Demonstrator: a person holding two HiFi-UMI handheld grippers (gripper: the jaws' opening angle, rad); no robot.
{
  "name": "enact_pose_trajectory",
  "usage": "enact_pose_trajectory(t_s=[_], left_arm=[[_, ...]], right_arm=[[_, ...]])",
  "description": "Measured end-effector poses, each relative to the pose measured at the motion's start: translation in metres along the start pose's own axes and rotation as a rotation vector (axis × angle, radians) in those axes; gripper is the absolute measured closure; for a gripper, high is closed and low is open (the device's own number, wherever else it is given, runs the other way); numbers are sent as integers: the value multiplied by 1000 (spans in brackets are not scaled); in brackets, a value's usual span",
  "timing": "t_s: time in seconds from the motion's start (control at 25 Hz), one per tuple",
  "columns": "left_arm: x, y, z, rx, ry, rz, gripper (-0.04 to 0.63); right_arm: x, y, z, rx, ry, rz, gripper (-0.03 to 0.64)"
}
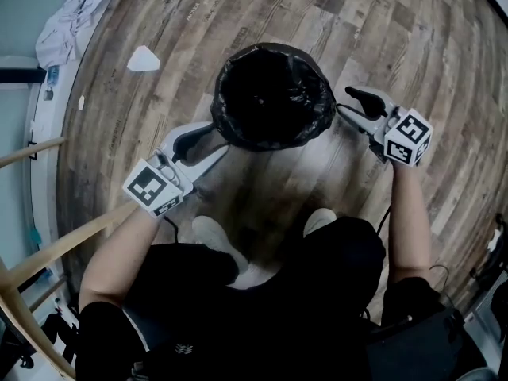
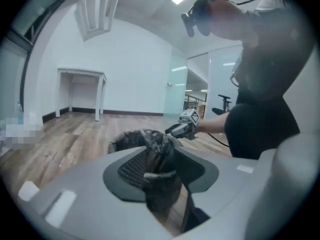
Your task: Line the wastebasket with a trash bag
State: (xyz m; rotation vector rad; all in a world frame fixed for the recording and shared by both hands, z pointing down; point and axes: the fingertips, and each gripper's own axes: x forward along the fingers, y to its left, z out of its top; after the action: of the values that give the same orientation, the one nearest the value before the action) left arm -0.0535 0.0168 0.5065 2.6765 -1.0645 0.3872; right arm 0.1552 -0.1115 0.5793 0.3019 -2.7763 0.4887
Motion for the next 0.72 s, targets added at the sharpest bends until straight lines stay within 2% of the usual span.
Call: enact_pose_trajectory(t_s=[0.16, 0.24, 0.44, 0.6, 0.64, 0.72], left_arm=[[2, 67, 39, 6, -54, 160, 444], [-2, 98, 55, -18, -99, 247, 454], [-18, 156, 92, -82, -206, 468, 521], [-21, 162, 108, 4, -226, 533, 561], [-20, 158, 108, 34, -228, 537, 565], [-14, 151, 99, 88, -214, 549, 569]], right_arm=[[-4, -16, 54, -56, -88, -221, 432], [-5, -18, 80, -71, -131, -310, 438], [6, -20, 125, -65, -224, -453, 446], [23, -16, 144, -76, -209, -502, 472], [22, -16, 150, -72, -225, -527, 497], [17, -17, 160, -78, -261, -584, 606]])
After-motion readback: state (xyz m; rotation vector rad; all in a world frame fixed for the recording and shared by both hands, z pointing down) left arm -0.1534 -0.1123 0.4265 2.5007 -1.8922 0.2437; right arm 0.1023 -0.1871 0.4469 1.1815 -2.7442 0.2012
